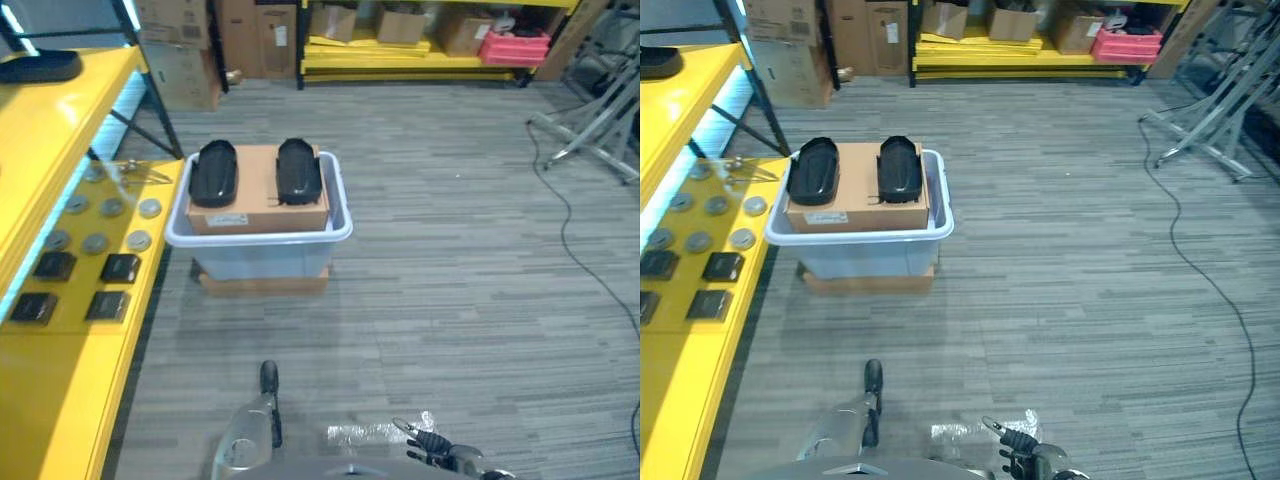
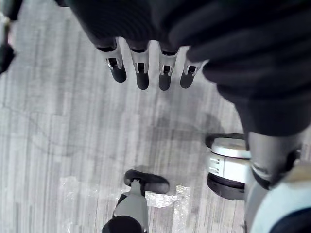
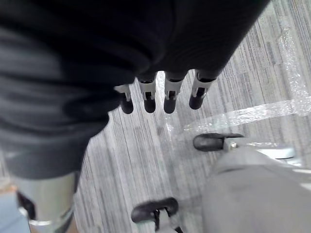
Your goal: Move parts from the plastic box to the shelf.
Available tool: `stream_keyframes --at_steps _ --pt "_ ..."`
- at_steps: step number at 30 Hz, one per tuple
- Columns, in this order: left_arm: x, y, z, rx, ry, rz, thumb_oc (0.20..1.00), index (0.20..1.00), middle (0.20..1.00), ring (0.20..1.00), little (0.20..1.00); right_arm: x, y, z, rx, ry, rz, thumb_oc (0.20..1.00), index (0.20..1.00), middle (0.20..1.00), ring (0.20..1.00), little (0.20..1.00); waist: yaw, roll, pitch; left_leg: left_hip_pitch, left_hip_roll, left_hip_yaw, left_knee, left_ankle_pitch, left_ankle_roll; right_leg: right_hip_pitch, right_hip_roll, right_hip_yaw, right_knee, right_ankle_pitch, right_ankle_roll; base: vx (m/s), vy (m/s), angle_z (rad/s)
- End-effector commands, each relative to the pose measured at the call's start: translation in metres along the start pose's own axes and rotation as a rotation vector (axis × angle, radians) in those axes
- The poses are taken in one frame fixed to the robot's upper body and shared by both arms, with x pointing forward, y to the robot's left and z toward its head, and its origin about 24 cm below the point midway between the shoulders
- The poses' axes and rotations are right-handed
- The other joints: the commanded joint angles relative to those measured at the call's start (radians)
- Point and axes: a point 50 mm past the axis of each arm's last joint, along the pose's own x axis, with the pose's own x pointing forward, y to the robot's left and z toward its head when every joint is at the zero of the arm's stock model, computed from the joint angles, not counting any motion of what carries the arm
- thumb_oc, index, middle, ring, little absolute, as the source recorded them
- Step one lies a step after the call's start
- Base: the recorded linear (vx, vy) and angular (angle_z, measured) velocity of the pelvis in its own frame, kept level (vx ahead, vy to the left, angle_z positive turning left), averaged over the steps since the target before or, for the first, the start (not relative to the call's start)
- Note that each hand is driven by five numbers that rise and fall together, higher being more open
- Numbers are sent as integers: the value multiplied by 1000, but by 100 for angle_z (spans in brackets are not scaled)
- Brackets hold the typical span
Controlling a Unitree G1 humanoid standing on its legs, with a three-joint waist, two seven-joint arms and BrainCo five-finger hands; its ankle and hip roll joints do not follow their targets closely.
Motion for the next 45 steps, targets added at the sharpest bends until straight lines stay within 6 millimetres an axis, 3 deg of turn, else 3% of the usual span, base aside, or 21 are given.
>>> stream_keyframes --at_steps 1,2,4,6,8,10,12,16,18,21,22,23,25,28,34,35,37,38,40,45 --pt "-4 2 58 294 -183 -28 1000 1000 1000 1000 1000 -2 -6 4 55 -34 -34 1000 1000 1000 1000 1000 2 26 -21 108 20 -12 1 -73 -37 -251 -78 -63 354 96 81 222 171 -20" --pt "-8 1 78 378 -241 -28 1000 1000 1000 1000 1000 -3 -10 1 34 -19 -53 1000 1000 1000 1000 1000 -21 46 -19 162 25 -24 -31 -83 -25 -335 -97 -65 428 144 99 150 108 -41" --pt "-10 3 87 401 -263 -18 1000 1000 1000 1000 1000 -3 -12 -1 19 -11 -50 1000 1000 1000 1000 1000 -31 51 -18 188 29 -27 -50 -83 -26 -360 -111 -68 412 152 102 165 -6 -15" --pt "-22 16 119 313 -375 -11 1000 1000 1000 1000 1000 -7 -19 -7 92 11 -22 1000 1000 1000 1000 1000 -53 60 -11 230 41 -40 -88 -82 -48 -362 -149 -67 221 179 112 236 -177 29" --pt "-27 21 130 190 -412 -26 1000 1000 1000 1000 1000 -8 -24 -8 95 7 -53 1000 1000 1000 1000 1000 -69 55 -9 251 49 -43 -91 -96 -54 -372 -166 -46 144 226 130 184 -164 50" --pt "-29 26 134 115 -413 7 1000 1000 1000 1000 1000 -10 -29 -8 72 6 -91 1000 1000 1000 1000 1000 -77 53 -10 262 66 -36 -95 -95 -63 -358 -158 -30 114 229 126 175 -144 27" --pt "-23 31 121 62 -347 68 1000 1000 1000 1000 1000 -10 -30 -8 41 0 -95 1000 1000 1000 1000 1000 -76 28 -18 253 85 -39 -60 -106 -72 -337 -137 -28 75 229 113 225 -248 56" --pt "-16 14 107 71 -329 -1 1000 1000 1000 1000 1000 -11 -33 8 29 -112 -153 1000 1000 1000 1000 1000 -57 7 -27 257 102 -49 -71 -104 -84 -290 -115 -45 0 235 102 168 -157 -1" --pt "-9 0 91 140 -250 -10 1000 1000 1000 1000 1000 -15 -34 40 31 -298 -190 1000 1000 1000 1000 1000 -49 0 -30 251 110 -58 -84 -99 -91 -296 -112 -54 -9 240 99 70 -85 12" --pt "-5 -5 73 172 -183 6 1000 1000 1000 1000 1000 -25 -33 83 40 -507 -236 1000 1000 1000 1000 1000 -46 -1 -17 230 114 -63 -71 -100 -96 -309 -116 -59 -6 238 94 0 -14 2" --pt "-5 -5 70 173 -174 12 1000 1000 1000 1000 1000 -26 -33 88 42 -536 -242 1000 1000 1000 1000 1000 -46 -1 -16 229 115 -63 -68 -101 -97 -309 -117 -60 -6 238 94 33 -11 8" --pt "-3 -2 60 183 -149 34 1000 1000 1000 1000 1000 -37 -33 112 11 -655 -277 1000 1000 1000 1000 1000 -50 -1 -10 229 115 -61 -65 -106 -98 -309 -114 -60 -6 232 92 51 1 13" --pt "-3 1 53 199 -142 43 1000 1000 1000 1000 1000 -46 -34 128 4 -729 -292 1000 1000 1000 1000 1000 -51 1 -8 233 114 -60 -64 -111 -100 -306 -116 -62 -7 229 92 62 11 1" --pt "-4 6 49 185 -173 63 1000 1000 1000 1000 1000 -76 -36 171 -59 -907 -322 1000 1000 1000 1000 1000 -55 13 -4 238 109 -61 -63 -118 -104 -304 -122 -61 -5 224 94 68 63 -1" --pt "-11 3 80 206 -312 4 1000 1000 1000 1000 1000 -131 -49 247 -197 -1104 -431 1000 1000 1000 1000 1000 -39 46 27 221 85 -80 -77 -118 -110 -321 -142 -68 9 216 101 30 100 11" --pt "-13 0 92 227 -349 -11 1000 1000 1000 1000 1000 -144 -49 269 -221 -1137 -477 1000 1000 1000 1000 1000 -30 51 45 202 79 -89 -71 -116 -111 -337 -149 -72 21 213 100 -88 73 10" --pt "-15 -2 101 239 -377 -22 1000 1000 1000 1000 1000 -154 -49 285 -227 -1163 -501 1000 1000 1000 1000 1000 -24 55 61 184 74 -97 -66 -115 -111 -352 -153 -77 34 209 99 -139 50 8" --pt "-19 -6 116 262 -425 -42 1000 1000 1000 1000 1000 -174 -51 308 -235 -1203 -547 1000 1000 1000 1000 1000 -8 62 92 144 64 -113 -51 -111 -111 -382 -160 -85 56 202 96 -210 44 19" --pt "-23 -15 133 300 -474 -68 1000 1000 1000 1000 1000 -197 -50 334 -237 -1252 -611 1000 1000 1000 1000 1000 9 73 133 97 51 -130 -37 -105 -109 -420 -168 -99 82 197 92 -219 46 21" --pt "-24 -25 141 324 -468 -105 1000 1000 1000 1000 1000 -240 -45 372 -230 -1306 -773 1000 1000 1000 1000 1000 47 103 205 25 30 -162 -26 -92 -105 -482 -185 -124 119 191 86 -85 31 27"
